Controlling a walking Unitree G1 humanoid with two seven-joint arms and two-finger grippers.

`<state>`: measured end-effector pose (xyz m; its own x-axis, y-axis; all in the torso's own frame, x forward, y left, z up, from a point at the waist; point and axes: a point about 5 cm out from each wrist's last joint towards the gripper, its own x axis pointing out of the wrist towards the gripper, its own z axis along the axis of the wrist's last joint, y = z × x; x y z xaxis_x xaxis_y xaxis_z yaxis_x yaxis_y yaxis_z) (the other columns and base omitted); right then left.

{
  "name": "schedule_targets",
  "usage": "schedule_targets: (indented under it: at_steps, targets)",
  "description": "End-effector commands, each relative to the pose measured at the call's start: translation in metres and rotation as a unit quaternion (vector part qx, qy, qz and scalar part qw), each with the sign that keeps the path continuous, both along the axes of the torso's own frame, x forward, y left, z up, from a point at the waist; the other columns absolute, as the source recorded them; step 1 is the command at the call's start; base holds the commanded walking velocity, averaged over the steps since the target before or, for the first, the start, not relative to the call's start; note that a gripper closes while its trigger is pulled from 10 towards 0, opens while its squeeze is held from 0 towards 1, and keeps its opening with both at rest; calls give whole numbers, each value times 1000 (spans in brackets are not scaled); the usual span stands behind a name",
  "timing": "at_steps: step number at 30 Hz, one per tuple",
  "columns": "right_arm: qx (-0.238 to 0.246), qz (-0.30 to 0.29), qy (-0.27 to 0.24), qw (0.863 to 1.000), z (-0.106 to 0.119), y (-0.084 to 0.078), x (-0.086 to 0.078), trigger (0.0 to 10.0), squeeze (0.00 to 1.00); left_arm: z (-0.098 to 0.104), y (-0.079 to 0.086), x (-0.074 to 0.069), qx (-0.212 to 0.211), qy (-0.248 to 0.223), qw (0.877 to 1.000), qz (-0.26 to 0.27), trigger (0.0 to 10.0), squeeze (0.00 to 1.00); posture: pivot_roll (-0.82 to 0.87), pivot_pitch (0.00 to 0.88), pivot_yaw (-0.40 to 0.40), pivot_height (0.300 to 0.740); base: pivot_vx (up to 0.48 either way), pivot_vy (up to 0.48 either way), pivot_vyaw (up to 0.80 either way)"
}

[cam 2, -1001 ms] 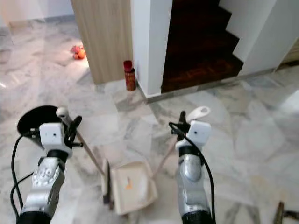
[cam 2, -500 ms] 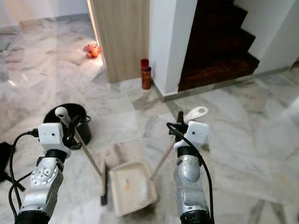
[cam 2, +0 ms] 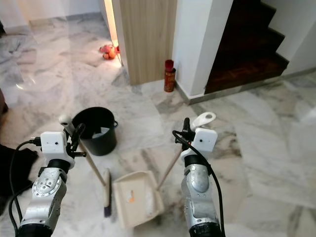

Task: Sweep floor

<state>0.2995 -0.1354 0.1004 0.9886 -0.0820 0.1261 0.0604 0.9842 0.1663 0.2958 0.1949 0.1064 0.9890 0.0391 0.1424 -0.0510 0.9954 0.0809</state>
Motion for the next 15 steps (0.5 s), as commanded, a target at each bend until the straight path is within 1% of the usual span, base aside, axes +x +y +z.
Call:
schedule_targets:
  at_steps: [1, 5, 7, 13, 15]
  targets:
    - [-10, 2, -26, 1000, 12, 0, 3, 10000, 0, 12, 2, 1, 0, -24, 1000, 2, 10000, 0, 18, 100, 12, 740, 0, 480, 506]
    - [-9, 6, -26, 1000, 12, 1, 3, 10000, 0, 12, 2, 1, 1, -24, 1000, 3, 10000, 0, 20, 101, 11, 740, 0, 480, 556]
    - [-1, 7, -24, 1000, 11, 3, 3, 10000, 0, 12, 3, 1, 1, -24, 1000, 4, 10000, 0, 20, 101, 13, 740, 0, 480, 0]
    - [-1, 9, -25, 1000, 12, 3, 4, 10000, 0, 12, 3, 1, 2, -24, 1000, 3, 10000, 0, 22, 99, 15, 740, 0, 476, 0]
    - [-1, 10, -25, 1000, 12, 3, 4, 10000, 0, 12, 2, 1, 4, -26, 1000, 2, 10000, 0, 23, 96, 14, 740, 0, 120, 0]
